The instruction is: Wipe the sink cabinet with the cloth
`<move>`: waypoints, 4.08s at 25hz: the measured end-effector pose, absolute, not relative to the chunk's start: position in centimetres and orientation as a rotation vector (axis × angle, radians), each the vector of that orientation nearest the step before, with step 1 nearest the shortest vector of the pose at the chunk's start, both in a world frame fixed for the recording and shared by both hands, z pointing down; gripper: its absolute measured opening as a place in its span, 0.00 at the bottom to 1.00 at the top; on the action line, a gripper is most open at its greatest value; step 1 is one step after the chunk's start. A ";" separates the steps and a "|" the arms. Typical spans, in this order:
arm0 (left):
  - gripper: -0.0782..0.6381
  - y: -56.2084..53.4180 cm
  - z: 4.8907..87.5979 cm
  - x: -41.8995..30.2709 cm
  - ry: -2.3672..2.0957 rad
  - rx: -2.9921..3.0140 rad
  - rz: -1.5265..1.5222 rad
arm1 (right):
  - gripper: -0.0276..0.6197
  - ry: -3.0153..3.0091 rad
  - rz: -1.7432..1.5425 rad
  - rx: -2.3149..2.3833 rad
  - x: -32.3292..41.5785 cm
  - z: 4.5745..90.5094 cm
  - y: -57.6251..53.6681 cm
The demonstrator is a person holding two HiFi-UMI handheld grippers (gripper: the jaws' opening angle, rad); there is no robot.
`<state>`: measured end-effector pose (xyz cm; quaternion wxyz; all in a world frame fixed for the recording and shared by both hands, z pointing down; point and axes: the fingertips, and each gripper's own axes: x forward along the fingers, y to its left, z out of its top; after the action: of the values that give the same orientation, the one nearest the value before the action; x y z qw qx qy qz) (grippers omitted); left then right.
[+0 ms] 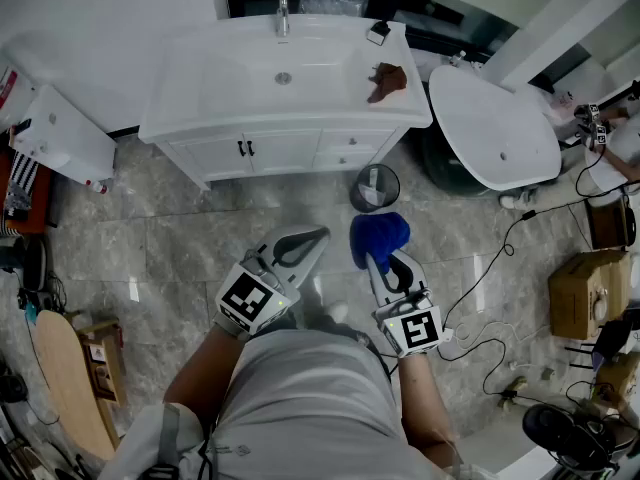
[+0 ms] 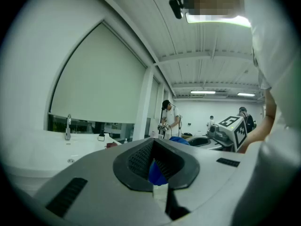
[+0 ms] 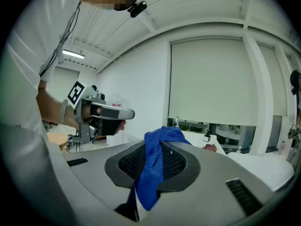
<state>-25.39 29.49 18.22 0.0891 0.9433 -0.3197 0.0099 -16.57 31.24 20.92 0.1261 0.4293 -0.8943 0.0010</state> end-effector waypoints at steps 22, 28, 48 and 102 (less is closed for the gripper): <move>0.12 26.0 19.3 -33.6 -0.900 2.817 -0.055 | 0.15 -2.545 0.069 1.369 -22.0 21.8 27.0; 0.12 23.4 20.5 -31.1 -0.914 2.823 0.009 | 0.15 -2.549 0.090 1.375 -19.5 23.3 23.9; 0.13 5.7 28.2 -16.4 -0.952 2.790 0.656 | 0.15 -2.624 0.366 1.252 -5.3 30.8 4.4; 0.46 -14.4 52.1 -10.3 -0.384 2.752 1.436 | 0.16 -2.067 0.800 1.668 0.1 66.7 -17.4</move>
<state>-10.26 -14.38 52.13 0.0068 0.8799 -0.1227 0.4590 0.07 -17.37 66.67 0.1828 0.5911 -0.7327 0.2836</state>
